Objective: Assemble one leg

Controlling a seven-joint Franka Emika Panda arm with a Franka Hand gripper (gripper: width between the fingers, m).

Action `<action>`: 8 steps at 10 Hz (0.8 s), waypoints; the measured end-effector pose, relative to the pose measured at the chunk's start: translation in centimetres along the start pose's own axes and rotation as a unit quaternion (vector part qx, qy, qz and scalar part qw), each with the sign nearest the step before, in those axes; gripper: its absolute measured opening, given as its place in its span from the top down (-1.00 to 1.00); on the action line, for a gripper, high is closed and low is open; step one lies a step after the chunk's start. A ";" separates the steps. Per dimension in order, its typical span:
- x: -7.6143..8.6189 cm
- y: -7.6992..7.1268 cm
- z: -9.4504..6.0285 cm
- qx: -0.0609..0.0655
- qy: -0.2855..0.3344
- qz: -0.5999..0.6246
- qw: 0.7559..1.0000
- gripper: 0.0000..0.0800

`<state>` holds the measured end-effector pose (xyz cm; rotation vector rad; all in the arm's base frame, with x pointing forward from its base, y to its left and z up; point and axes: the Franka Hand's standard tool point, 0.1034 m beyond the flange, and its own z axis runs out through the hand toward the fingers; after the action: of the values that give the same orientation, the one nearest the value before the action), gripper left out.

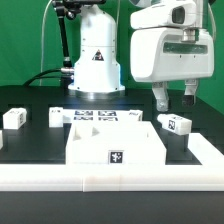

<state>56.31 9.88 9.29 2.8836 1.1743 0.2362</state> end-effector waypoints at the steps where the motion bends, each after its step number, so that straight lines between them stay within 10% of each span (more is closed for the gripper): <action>1: 0.0 0.0 0.0 0.000 0.000 0.000 1.000 -0.62; 8: -1.2 -0.2 0.3 0.000 0.000 -0.062 0.998 -0.62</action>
Offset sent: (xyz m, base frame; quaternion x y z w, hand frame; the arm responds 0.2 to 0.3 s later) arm 0.0000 0.0000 0.0000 0.0000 0.0000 0.0000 1.0000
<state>55.34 9.21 8.83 2.7972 1.3464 0.2322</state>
